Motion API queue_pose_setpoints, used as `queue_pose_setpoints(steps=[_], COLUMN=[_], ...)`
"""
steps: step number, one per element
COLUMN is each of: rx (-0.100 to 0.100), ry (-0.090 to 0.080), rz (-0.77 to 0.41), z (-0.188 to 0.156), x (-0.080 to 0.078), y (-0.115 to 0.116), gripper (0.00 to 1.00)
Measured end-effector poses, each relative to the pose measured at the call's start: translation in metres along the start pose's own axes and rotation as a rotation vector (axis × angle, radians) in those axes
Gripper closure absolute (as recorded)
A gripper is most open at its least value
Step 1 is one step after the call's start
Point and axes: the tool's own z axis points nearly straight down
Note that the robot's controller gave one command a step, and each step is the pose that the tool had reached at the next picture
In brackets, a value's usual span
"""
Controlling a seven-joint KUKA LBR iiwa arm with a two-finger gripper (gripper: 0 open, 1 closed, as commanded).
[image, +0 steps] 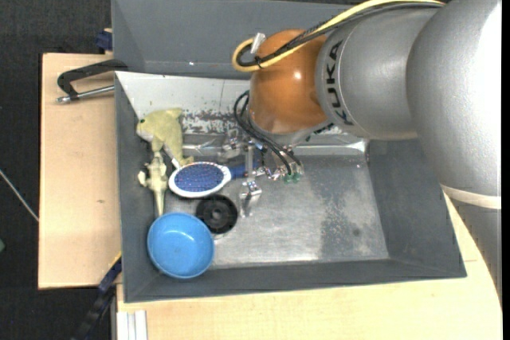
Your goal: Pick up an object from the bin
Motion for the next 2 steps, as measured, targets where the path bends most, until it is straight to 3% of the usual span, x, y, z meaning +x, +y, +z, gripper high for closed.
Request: queue_pose_setpoints(steps=[1,2], rx=[0.001,0.002], ry=[-0.006,-0.003], rz=[-0.192,-0.190], z=[0.0277,0.0259], x=[0.0036,0.0016], y=[0.0869,0.0866], gripper=[0.00,0.00])
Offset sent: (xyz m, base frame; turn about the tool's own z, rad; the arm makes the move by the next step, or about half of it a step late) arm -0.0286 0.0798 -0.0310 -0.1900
